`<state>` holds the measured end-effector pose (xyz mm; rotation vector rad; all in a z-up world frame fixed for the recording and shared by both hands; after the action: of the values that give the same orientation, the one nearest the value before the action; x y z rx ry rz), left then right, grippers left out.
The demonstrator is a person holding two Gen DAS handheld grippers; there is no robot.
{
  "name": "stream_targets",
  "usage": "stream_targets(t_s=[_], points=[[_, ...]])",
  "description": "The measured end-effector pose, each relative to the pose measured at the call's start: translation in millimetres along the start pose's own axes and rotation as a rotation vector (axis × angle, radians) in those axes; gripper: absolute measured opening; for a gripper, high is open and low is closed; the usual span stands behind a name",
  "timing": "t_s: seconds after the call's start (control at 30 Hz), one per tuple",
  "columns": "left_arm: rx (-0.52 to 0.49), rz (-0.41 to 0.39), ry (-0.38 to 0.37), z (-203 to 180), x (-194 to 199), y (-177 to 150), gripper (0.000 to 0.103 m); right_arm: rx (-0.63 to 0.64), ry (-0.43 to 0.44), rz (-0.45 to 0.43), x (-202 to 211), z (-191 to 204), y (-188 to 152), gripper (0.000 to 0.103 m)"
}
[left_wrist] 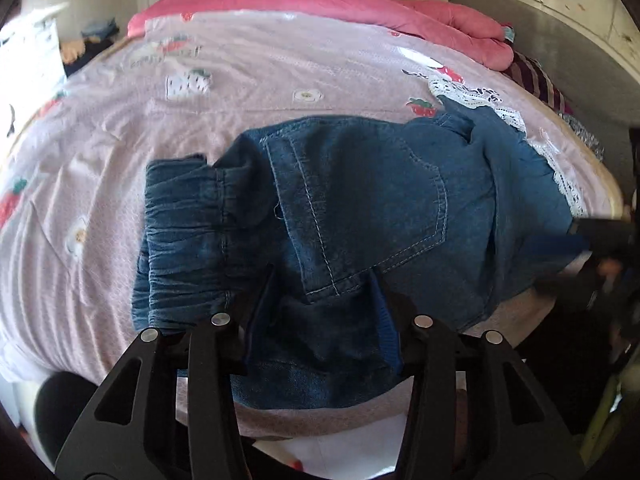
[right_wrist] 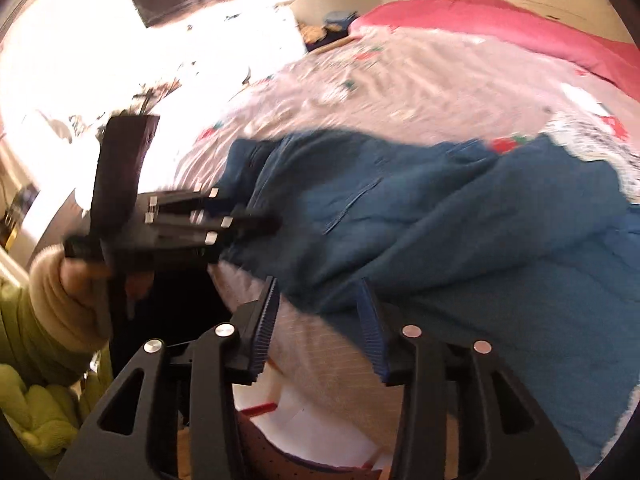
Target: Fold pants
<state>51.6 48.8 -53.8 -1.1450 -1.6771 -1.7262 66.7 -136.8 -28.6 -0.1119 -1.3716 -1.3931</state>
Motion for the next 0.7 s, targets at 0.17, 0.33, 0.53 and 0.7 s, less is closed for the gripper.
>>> stream_targets(t_s=[0.17, 0.33, 0.53, 0.7], points=[[0.021, -0.076, -0.07, -7.0, 40.0, 23.4, 0.04, -0.051, -0.092, -0.069, 31.3, -35.8, 18.5, 0.063], [-0.009, -0.103, -0.09, -32.8, 46.7, 53.6, 0.053, -0.112, -0.224, -0.092, 46.6, -88.1, 52.9, 0.084], [-0.068, -0.061, -0.202, -80.2, 10.9, 68.7, 0.061, -0.199, -0.31, -0.016, 24.1, -159.5, 103.9, 0.09], [-0.088, -0.002, -0.258, -103.1, -20.7, 67.8, 0.061, -0.177, -0.377, 0.078, -16.0, -198.9, 146.5, 0.09]])
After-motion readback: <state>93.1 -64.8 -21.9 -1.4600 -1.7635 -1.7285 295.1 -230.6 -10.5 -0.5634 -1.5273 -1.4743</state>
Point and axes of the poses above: each gripper's, at about its wrist camera, not at the fingertips, and x roughly against the way its jaws point, z to its left, y to its top, the point moved 1 cm from there along -x, roughly the way its jaws point, and after that the axes turned 2 degrees about z, right-handed, at the moved point
